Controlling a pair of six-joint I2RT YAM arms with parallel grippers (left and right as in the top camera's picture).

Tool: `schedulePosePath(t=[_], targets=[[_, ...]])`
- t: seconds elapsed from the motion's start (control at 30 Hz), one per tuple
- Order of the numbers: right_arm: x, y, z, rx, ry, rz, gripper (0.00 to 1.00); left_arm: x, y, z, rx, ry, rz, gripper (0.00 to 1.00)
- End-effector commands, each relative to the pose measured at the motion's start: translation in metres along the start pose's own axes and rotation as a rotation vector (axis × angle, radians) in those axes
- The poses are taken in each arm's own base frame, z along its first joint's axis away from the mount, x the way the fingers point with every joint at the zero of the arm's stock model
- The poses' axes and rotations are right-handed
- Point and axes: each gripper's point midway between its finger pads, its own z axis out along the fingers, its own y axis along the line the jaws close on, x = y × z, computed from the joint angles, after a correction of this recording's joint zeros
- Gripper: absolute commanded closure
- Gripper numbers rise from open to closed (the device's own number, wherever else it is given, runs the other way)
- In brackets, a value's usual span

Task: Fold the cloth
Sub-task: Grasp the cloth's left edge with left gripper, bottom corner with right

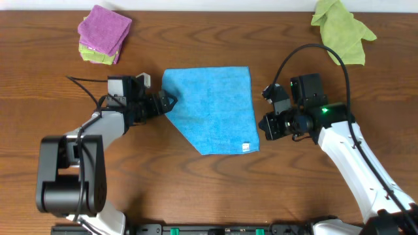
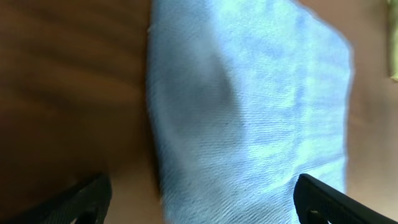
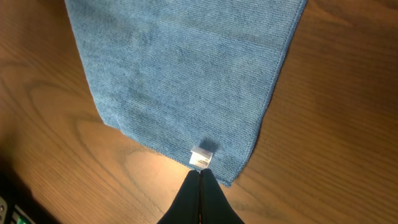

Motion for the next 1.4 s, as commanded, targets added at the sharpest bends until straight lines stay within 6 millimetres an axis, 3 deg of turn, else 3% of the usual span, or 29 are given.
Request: schedulePosePath(t=[0.0, 0.17, 0.37, 0.57, 0.73, 1.0, 1.37], targets=[[0.002, 0.005, 0.003, -0.029, 0.008, -0.015, 0.99, 0.02, 0.001, 0.017, 0.083, 0.085, -0.083, 0.05], [0.002, 0.016, 0.004, -0.073, 0.011, -0.036, 0.99, 0.04, 0.0, 0.022, 0.124, 0.168, -0.135, 0.05], [-0.003, 0.048, 0.017, -0.136, 0.0, -0.172, 0.99, 0.058, 0.004, 0.018, 0.107, 0.24, -0.169, 0.05], [-0.01, 0.075, 0.057, -0.211, 0.01, -0.25, 0.99, 0.069, 0.002, 0.015, 0.118, 0.285, -0.204, 0.05], [-0.011, 0.098, 0.079, -0.424, 0.029, -0.212, 0.99, 0.07, -0.006, 0.013, 0.163, 0.301, -0.21, 0.05], [0.015, 0.108, 0.108, -0.537, 0.147, -0.163, 0.98, 0.071, -0.013, 0.012, 0.196, 0.313, -0.236, 0.05], [0.018, 0.093, 0.142, -0.457, 0.162, -0.143, 0.99, 0.068, -0.021, 0.011, 0.245, 0.312, -0.215, 0.05]])
